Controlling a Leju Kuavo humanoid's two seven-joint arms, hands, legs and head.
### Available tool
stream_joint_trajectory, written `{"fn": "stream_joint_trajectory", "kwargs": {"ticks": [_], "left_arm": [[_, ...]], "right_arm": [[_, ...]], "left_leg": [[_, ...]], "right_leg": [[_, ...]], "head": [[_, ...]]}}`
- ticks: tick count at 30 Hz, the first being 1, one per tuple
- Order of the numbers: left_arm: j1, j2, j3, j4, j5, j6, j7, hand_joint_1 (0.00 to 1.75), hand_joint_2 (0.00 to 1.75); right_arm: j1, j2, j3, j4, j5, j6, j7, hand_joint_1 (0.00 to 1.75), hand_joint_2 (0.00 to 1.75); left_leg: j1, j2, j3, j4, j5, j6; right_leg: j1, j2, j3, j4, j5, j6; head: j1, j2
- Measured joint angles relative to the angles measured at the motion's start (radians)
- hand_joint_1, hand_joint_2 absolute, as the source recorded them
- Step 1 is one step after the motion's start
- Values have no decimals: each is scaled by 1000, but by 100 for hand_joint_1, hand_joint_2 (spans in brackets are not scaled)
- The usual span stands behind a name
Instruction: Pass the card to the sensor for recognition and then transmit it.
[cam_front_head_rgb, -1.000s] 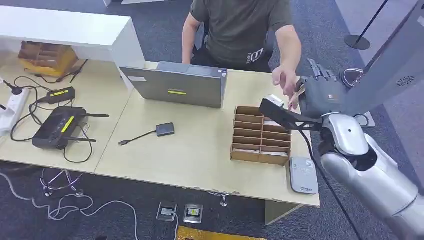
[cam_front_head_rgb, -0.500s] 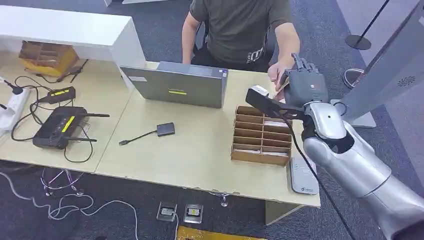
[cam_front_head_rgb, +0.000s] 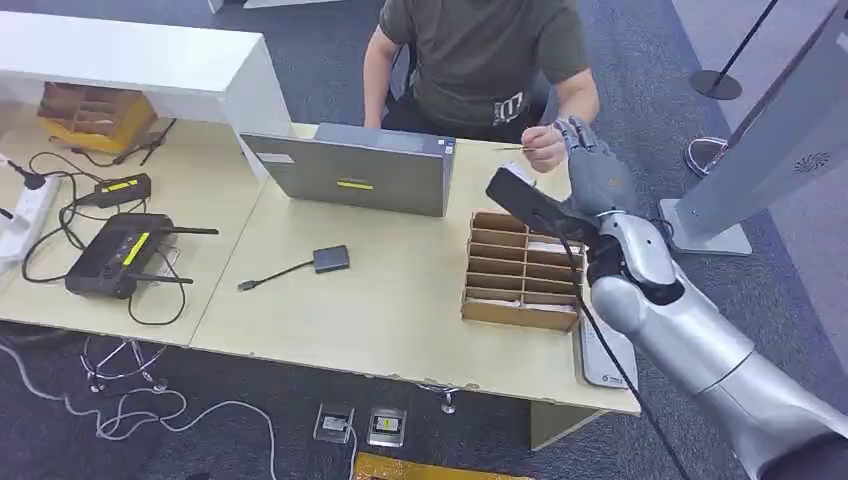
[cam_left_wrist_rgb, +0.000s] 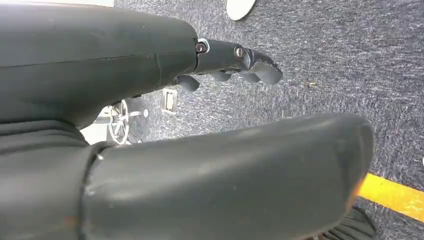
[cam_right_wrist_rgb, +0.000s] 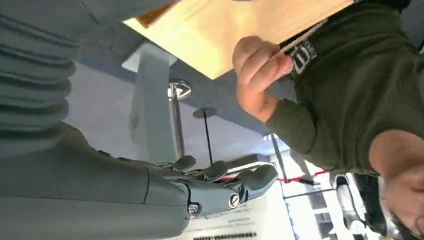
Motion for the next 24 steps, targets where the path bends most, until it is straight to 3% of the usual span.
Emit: {"fn": "stream_joint_trajectory", "kwargs": {"ticks": [6,11,20,21,24], "left_arm": [[0,1,0,0,-22,-4,0,0,0],[3,2,0,0,-32,-1,1,0,0],[5,3,0,0,-32,-1,1,0,0],[6,3,0,0,-32,0,1,0,0],[6,3,0,0,-31,2,3,0,0]], "right_arm": [[43,-24,-20,-41,-50,34,18,0,0],[126,-87,-51,-177,-225,149,97,0,0],[235,-216,-111,-413,-188,178,153,0,0],[248,-229,-119,-434,-174,184,162,0,175],[288,-274,-143,-508,-116,206,186,0,175]], "left_leg": [[0,1,1,0,0,0],[0,1,1,0,0,0],[0,3,2,0,-1,0],[0,3,1,0,-1,0],[0,3,1,0,-1,0]], "right_leg": [[0,0,0,0,0,0],[0,0,0,0,0,0],[0,4,0,-1,0,0],[0,4,0,-1,0,0],[0,4,0,-1,0,0]], "head": [[0,0],[0,0],[0,0],[0,0],[0,0]]}}
